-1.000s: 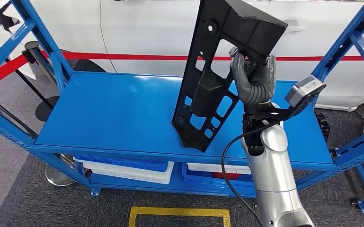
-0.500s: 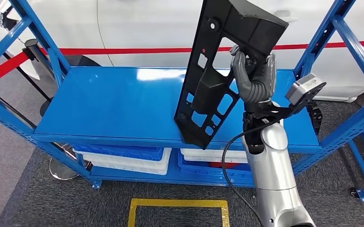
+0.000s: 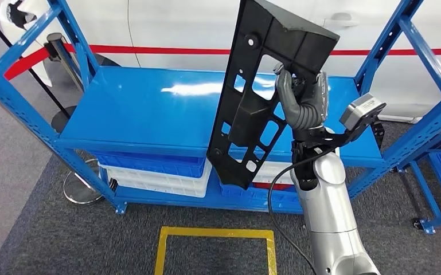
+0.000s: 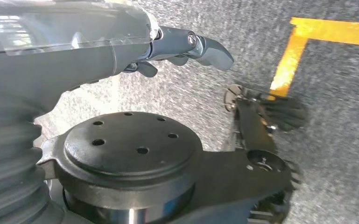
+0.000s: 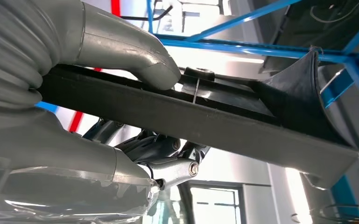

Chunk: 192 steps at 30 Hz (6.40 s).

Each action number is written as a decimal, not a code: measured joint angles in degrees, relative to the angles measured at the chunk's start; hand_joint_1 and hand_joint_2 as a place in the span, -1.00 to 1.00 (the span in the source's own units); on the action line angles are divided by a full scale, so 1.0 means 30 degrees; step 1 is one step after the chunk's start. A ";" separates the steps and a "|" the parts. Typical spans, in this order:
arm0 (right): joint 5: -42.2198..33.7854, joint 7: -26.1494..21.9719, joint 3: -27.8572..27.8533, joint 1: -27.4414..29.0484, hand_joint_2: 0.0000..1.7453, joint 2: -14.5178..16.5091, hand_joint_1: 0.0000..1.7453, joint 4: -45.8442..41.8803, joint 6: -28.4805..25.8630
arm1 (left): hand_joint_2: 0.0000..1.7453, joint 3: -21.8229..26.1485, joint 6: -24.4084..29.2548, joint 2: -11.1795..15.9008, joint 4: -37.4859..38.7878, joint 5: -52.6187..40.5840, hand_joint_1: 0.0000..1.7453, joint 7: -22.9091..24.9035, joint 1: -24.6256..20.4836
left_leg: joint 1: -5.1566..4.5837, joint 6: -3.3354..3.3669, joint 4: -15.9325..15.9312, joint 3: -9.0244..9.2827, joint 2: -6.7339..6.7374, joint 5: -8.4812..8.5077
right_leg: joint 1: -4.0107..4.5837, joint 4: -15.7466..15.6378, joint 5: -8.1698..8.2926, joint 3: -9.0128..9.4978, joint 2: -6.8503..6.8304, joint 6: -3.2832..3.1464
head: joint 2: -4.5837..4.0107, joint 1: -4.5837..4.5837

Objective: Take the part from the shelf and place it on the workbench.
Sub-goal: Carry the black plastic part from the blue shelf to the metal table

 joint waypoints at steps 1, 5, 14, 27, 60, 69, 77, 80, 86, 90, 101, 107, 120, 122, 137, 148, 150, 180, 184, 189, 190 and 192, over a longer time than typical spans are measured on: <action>-0.0002 0.0000 -0.0002 0.0157 1.00 -0.0027 1.00 0.0002 0.0000 | 1.00 0.0000 -0.0045 0.0000 0.0000 -0.0029 -1.00 0.0016 0.0004 | 0.0003 -0.0022 0.0061 -0.0288 0.0004 0.0175 | -0.0017 0.0775 -0.0089 -0.0007 -0.0002 0.0052 | 0.0000 0.0000; -0.0006 0.0000 -0.0004 0.0559 1.00 -0.0071 1.00 -0.0087 0.0004 | 1.00 -0.0004 -0.0124 -0.0007 0.0000 -0.0088 -1.00 0.0046 0.0010 | 0.0028 -0.0283 0.0651 -0.1440 0.0000 0.0639 | -0.0149 -0.1732 0.1199 0.2607 -0.0015 0.0154 | 0.0000 0.0004; -0.0020 -0.0004 -0.0004 0.1297 1.00 -0.0080 1.00 -0.0629 0.0029 | 1.00 -0.0018 -0.0246 0.0000 0.0000 -0.0193 -1.00 0.0057 0.0107 | 0.0145 -0.1300 0.3765 -0.2990 -0.0041 -0.1739 | -0.0074 -0.4008 0.1742 0.2866 -0.0044 -0.0983 | 0.0000 -0.0045; -0.0257 0.0069 -0.0004 0.3358 1.00 -0.0188 1.00 -0.1790 0.0470 | 1.00 -0.0084 -0.0324 0.0000 0.0000 -0.0096 -1.00 0.0240 -0.0046 | -0.0019 -0.0327 -0.0188 0.1236 0.0010 -0.0901 | -0.0044 -0.4120 0.3410 0.0956 -0.0066 -0.0167 | -0.0002 -0.0102; -0.1288 -0.0654 -0.0057 0.8072 1.00 -0.0691 1.00 -0.2652 0.0918 | 1.00 -0.0339 0.0370 -0.0095 0.0000 -0.0171 -1.00 0.0293 0.0262 | -0.0047 -0.0122 -0.0605 0.1086 0.0090 -0.0358 | 0.0015 -0.2535 0.1400 0.0824 -0.0044 -0.0122 | -0.0002 -0.0220; -0.1507 -0.0885 -0.0062 0.7781 1.00 -0.0791 1.00 -0.2173 0.1029 | 1.00 -0.0339 0.0169 -0.0084 -0.0002 -0.0095 -1.00 -0.0056 0.0262 | -0.0133 -0.0454 0.0537 -0.1452 0.0088 0.0828 | 0.0087 -0.4044 0.0938 0.4010 -0.0007 -0.0263 | -0.0002 -0.0217; -0.3014 -0.1792 -0.0011 0.7942 1.00 -0.0803 1.00 -0.3659 0.2467 | 1.00 -0.0359 -0.0226 0.0288 -0.0002 -0.0539 -1.00 -0.0313 0.0307 | 0.0084 -0.1266 0.4796 -0.3082 -0.0023 -0.2238 | -0.0048 -0.4542 0.1958 0.3117 -0.0176 -0.0960 | 0.0000 -0.0235; -0.3585 -0.1707 0.0250 0.8040 1.00 -0.0814 1.00 -0.5403 0.3800 | 1.00 -0.0390 -0.0293 0.0450 -0.0002 -0.0596 -1.00 -0.0375 0.0300 | 0.0264 -0.1398 0.5210 -0.2240 -0.0020 -0.1809 | -0.0112 -0.4437 0.2338 0.2561 -0.0171 -0.0829 | 0.0000 -0.0235; -0.4005 -0.1333 0.1080 0.7967 1.00 -0.0787 1.00 -0.7852 0.5145 | 1.00 -0.0485 -0.0308 0.0566 -0.0004 -0.0590 -1.00 -0.0497 0.0225 | 0.0150 -0.1121 0.0107 0.1060 -0.0246 -0.0989 | -0.0161 -0.4461 0.3002 0.2216 -0.0165 -0.0133 | 0.0000 -0.0219; -0.4278 -0.1266 0.1242 0.7919 1.00 -0.0789 1.00 -0.8349 0.5437 | 1.00 -0.0492 -0.0321 0.0610 -0.0002 -0.0588 -1.00 -0.0537 0.0242 | 0.0220 -0.0394 -0.0053 0.0429 -0.0091 -0.0255 | -0.0150 -0.3240 0.1585 0.1594 -0.0118 0.0148 | 0.0000 -0.0169; -0.5280 -0.0638 0.1938 0.7663 1.00 -0.0652 1.00 -0.9406 0.6457 | 1.00 -0.0567 -0.0417 0.0679 -0.0002 -0.0597 -1.00 -0.0559 0.0139 | -0.0323 -0.0398 0.0436 -0.1704 -0.0050 0.1379 | 0.0467 -0.4635 0.0404 0.4998 -0.0095 -0.0876 | 0.0000 -0.0177; -0.5306 -0.0596 0.2086 0.7576 1.00 -0.0512 1.00 -0.9499 0.6448 | 1.00 -0.0639 -0.0417 0.0780 0.0000 -0.0597 -1.00 -0.0556 0.0196 | -0.0053 -0.1194 0.2812 -0.2459 -0.0145 -0.1407 | 0.0220 -0.5043 0.1776 0.3935 -0.0238 -0.1187 | 0.0000 -0.0211; -0.6504 0.0060 0.2321 0.7490 1.00 -0.0262 1.00 -0.9735 0.7533 | 1.00 -0.0643 -0.0322 0.0956 -0.0007 -0.0477 -1.00 -0.0641 0.0033 | 0.0244 -0.0608 -0.0359 0.1621 -0.0165 -0.1162 | -0.0025 -0.3935 0.2903 0.1355 -0.0243 -0.0074 | 0.0000 -0.0188; -0.6570 0.0045 0.2320 0.7560 1.00 -0.0264 1.00 -0.9737 0.7573 | 1.00 -0.0639 -0.0308 0.0967 -0.0007 -0.0404 -1.00 -0.0717 0.0050 | 0.0221 -0.0387 -0.0372 0.1193 -0.0201 -0.0759 | -0.0059 -0.2036 0.0980 0.0774 -0.0182 -0.0036 | 0.0000 -0.0180; -0.6054 -0.0372 0.2313 0.8363 1.00 -0.0193 1.00 -0.9737 0.8236 | 1.00 -0.0650 -0.0359 0.1027 -0.0007 -0.0556 -1.00 -0.1122 0.0258 | 0.0180 -0.1397 0.2787 -0.2026 -0.0636 -0.1109 | -0.0093 -0.4832 0.1229 0.4093 -0.0066 -0.0947 | 0.0000 -0.0262; -0.5912 -0.0361 0.2242 0.8557 1.00 -0.0155 1.00 -0.9852 0.8246 | 1.00 -0.0689 -0.0366 0.1102 -0.0007 -0.0721 -1.00 -0.1259 0.0225 | 0.0049 -0.0958 0.0245 0.0235 0.0704 -0.0330 | 0.0110 -0.4543 0.1449 0.3722 -0.2093 -0.0450 | 0.0000 -0.0262; -0.5905 -0.0359 0.2226 0.8553 1.00 -0.0153 1.00 -0.9883 0.8244 | 1.00 -0.0692 -0.0375 0.1109 -0.0007 -0.0723 -1.00 -0.1259 0.0260 | 0.0147 -0.0668 0.0053 0.0165 0.0356 -0.0153 | 0.0077 -0.4183 0.1120 0.3575 -0.1674 -0.0241 | 0.0000 -0.0246; -0.5936 -0.0222 0.2060 0.8749 1.00 -0.0033 1.00 -1.0391 0.8632 | 1.00 -0.0800 -0.0333 0.1280 -0.0015 -0.0716 -1.00 -0.1494 0.0159 | -0.0052 -0.0559 0.0172 -0.0372 0.0462 0.0144 | 0.0216 -0.4371 0.1066 0.3799 -0.1861 -0.0452 | 0.0000 -0.0375; -0.6045 -0.0244 0.1825 0.8878 1.00 -0.0029 1.00 -1.0422 0.8827 | 1.00 -0.0823 -0.0308 0.1302 -0.0015 -0.0765 -1.00 -0.1643 0.0123 | 0.0071 -0.0273 -0.0086 -0.0318 -0.0276 0.0409 | 0.0105 -0.0852 -0.0989 0.2246 -0.0264 -0.0245 | 0.0000 -0.0322; -0.5969 -0.0195 0.1594 0.9120 1.00 -0.0004 1.00 -1.0415 0.8719 | 1.00 -0.0933 -0.0301 0.1304 -0.0015 -0.0965 -1.00 -0.1519 0.0192 | 0.0105 -0.0400 0.0226 -0.0423 -0.1476 0.0336 | -0.0088 -0.1684 0.0432 0.2466 0.0344 -0.0162 | 0.0000 -0.0313; -0.5940 -0.0170 0.1590 0.9142 1.00 0.0020 1.00 -1.0408 0.8664 | 1.00 -0.0973 -0.0297 0.1308 -0.0015 -0.1002 -1.00 -0.1463 0.0174 | 0.0093 -0.0498 0.0398 -0.0523 -0.1703 0.0277 | -0.0155 -0.2835 0.0925 0.2955 0.0823 -0.0164 | -0.0002 -0.0315; -0.5898 -0.0099 0.1579 0.9260 1.00 0.0080 1.00 -1.0373 0.8564 | 1.00 -0.1042 -0.0250 0.1335 -0.0015 -0.1076 -1.00 -0.1344 0.0140 | 0.0098 -0.0734 0.0639 -0.0801 -0.2111 0.0238 | -0.0224 -0.3961 0.1246 0.3359 0.1501 -0.0232 | -0.0002 -0.0322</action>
